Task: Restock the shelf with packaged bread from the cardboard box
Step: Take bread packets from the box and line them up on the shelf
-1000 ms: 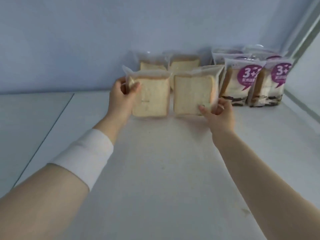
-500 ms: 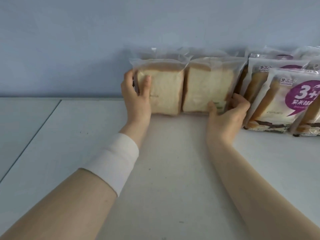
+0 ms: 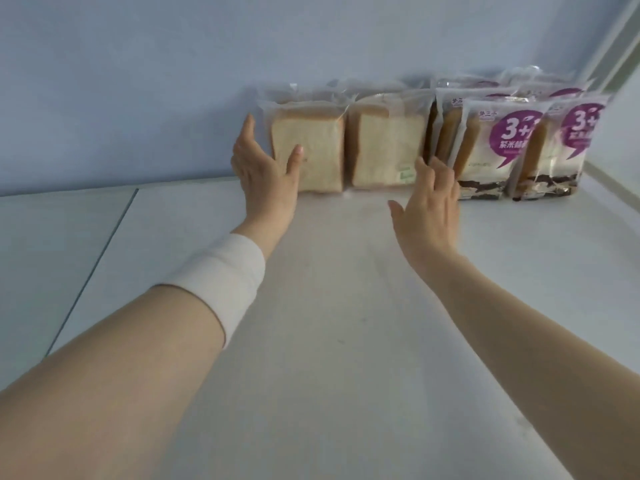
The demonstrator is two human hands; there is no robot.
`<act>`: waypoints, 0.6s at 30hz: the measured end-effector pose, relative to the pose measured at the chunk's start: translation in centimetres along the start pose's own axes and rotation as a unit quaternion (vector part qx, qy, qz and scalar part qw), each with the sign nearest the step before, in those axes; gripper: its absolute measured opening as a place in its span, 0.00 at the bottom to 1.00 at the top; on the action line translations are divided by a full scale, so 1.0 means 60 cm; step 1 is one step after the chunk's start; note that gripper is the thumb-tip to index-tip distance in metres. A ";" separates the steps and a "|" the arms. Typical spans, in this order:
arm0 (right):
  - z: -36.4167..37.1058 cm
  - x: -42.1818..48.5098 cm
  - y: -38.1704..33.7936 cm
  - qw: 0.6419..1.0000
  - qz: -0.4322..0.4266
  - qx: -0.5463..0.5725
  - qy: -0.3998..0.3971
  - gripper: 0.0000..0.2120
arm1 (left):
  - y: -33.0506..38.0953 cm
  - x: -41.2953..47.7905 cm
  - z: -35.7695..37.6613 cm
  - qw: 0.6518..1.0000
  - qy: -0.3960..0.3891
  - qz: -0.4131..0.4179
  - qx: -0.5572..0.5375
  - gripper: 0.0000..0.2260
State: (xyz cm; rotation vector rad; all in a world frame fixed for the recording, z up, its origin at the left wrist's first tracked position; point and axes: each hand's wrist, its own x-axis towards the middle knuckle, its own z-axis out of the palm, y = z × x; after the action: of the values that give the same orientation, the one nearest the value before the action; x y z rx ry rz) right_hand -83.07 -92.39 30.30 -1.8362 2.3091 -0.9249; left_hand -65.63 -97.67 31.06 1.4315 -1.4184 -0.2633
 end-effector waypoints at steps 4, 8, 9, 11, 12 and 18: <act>-0.075 -0.110 0.019 0.997 -0.025 -0.074 -0.028 0.27 | 0.053 -0.098 -0.074 0.934 -0.144 0.244 0.220 0.24; -0.164 -0.226 0.056 0.987 0.009 -0.149 -0.065 0.26 | 0.146 -0.204 -0.112 0.821 -0.331 0.310 0.346 0.22; -0.189 -0.254 0.070 0.984 0.024 -0.163 -0.071 0.26 | 0.173 -0.231 -0.115 0.805 -0.355 0.304 0.366 0.21; -0.241 -0.307 0.107 0.978 0.052 -0.185 -0.078 0.26 | 0.224 -0.288 -0.114 0.789 -0.387 0.288 0.380 0.20; -0.269 -0.335 0.130 0.976 0.067 -0.193 -0.079 0.26 | 0.251 -0.320 -0.109 0.786 -0.398 0.288 0.375 0.19; -0.448 -0.517 0.315 0.954 0.170 -0.236 -0.080 0.24 | 0.440 -0.554 -0.040 0.747 -0.457 0.378 0.301 0.16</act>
State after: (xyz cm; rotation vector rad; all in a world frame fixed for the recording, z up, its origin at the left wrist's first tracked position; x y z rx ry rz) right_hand -100.99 -51.01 33.48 -1.4800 2.7790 -0.1812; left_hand -88.55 -62.18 35.79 1.0520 -2.9948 0.0688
